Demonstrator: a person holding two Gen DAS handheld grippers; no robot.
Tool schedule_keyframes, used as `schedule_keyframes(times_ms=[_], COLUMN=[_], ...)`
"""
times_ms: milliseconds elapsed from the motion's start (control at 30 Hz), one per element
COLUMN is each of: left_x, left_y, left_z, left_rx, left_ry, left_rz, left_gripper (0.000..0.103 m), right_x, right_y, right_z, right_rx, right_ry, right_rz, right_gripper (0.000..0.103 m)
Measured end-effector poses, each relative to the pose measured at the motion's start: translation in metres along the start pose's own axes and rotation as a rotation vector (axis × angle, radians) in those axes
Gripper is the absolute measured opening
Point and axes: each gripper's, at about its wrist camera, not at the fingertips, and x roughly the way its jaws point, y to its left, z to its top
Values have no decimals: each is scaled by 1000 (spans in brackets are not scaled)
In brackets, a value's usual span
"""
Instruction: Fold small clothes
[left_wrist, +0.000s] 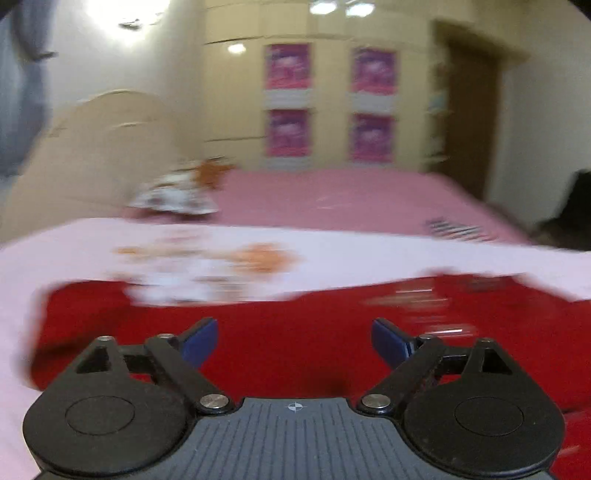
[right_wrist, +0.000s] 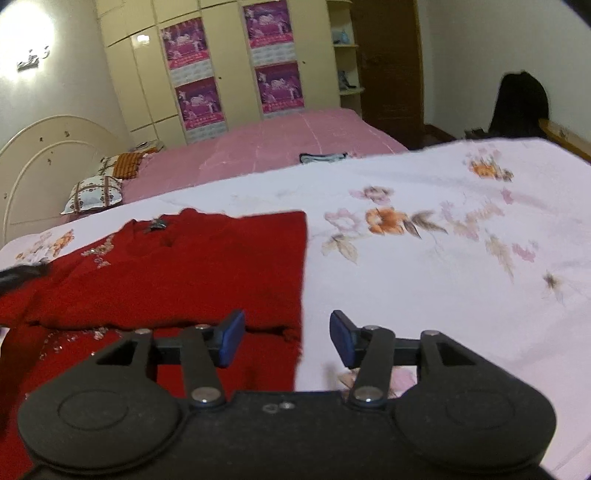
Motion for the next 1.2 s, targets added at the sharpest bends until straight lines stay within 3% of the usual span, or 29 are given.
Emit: schedule_keyframes(times_ms=[100, 200, 267, 433, 467, 500, 567, 600, 767, 833, 1000, 1067, 1200], left_x=[19, 37, 42, 55, 57, 59, 71, 75, 58, 36, -24, -32, -28], left_y=[62, 97, 94, 82, 80, 75, 88, 92, 111, 94, -8, -62, -165], left_z=[1, -6, -14, -8, -5, -3, 2, 3, 6, 17, 32, 23, -17], left_rx=[163, 346, 405, 501, 494, 458, 358, 313, 87, 81, 69, 71, 144], left_ry=[63, 134, 176, 145, 149, 166, 200, 205, 118, 33, -78, -60, 39], left_rz=[219, 323, 318, 344, 345, 327, 286, 275, 201, 98, -266, -380, -510], left_gripper=[73, 68, 58, 57, 44, 37, 13, 9, 5, 5, 5, 5, 5], right_x=[10, 15, 17, 17, 16, 17, 16, 16, 15, 14, 16, 15, 9], right_y=[1, 12, 20, 28, 28, 27, 24, 23, 20, 18, 20, 25, 39], right_z=[-7, -10, -10, -5, -4, -3, -2, -1, -2, -2, -3, -2, 0], right_rx=[25, -4, -30, -65, -68, -67, -62, -59, -53, -44, -15, -1, 1], right_ry=[30, 39, 42, 31, 30, 31, 31, 30, 30, 28, 26, 27, 18], right_rz=[8, 33, 44, 49, 44, 41, 34, 31, 28, 25, 23, 34, 72], right_gripper=[50, 50, 50, 50, 50, 50, 50, 50, 50, 50, 50, 50, 50])
